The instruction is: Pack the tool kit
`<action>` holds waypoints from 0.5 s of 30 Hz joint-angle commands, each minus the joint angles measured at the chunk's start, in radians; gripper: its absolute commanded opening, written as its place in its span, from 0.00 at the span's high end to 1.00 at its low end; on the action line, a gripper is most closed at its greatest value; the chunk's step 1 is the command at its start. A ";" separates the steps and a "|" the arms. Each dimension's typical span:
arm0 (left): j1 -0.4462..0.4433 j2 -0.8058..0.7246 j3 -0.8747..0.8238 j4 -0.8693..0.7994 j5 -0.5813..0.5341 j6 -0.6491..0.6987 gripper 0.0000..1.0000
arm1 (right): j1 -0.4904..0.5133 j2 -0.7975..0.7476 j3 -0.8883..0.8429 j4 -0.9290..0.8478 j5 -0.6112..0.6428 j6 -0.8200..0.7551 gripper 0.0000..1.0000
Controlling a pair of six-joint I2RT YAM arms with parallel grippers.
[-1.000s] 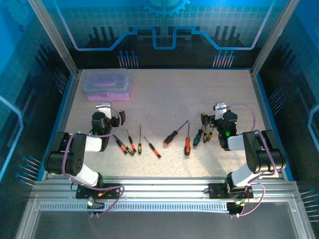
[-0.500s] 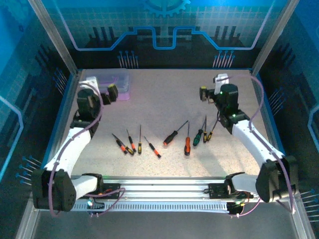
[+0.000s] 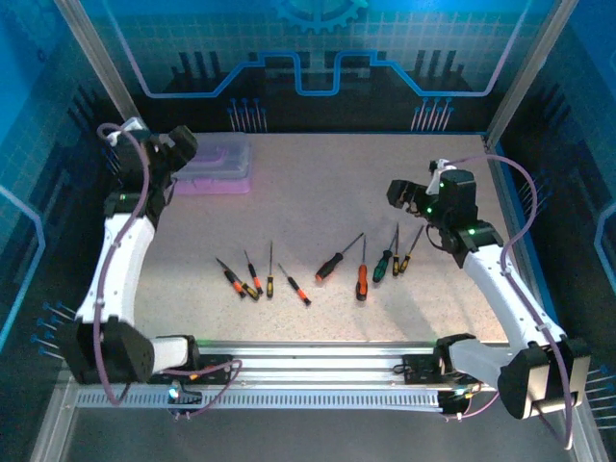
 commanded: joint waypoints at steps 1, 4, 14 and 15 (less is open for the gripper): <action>0.022 0.100 0.116 -0.141 0.004 0.031 0.01 | 0.035 -0.003 -0.013 -0.031 -0.060 0.015 0.08; 0.032 0.201 0.196 -0.150 -0.005 0.057 0.01 | 0.057 0.002 -0.035 -0.016 -0.050 0.021 0.03; 0.080 0.548 0.466 -0.201 0.019 0.136 0.01 | 0.075 0.092 -0.052 -0.029 -0.002 -0.017 0.02; 0.081 0.576 0.488 -0.207 -0.003 0.150 0.01 | 0.074 0.099 -0.051 -0.031 -0.005 -0.023 0.02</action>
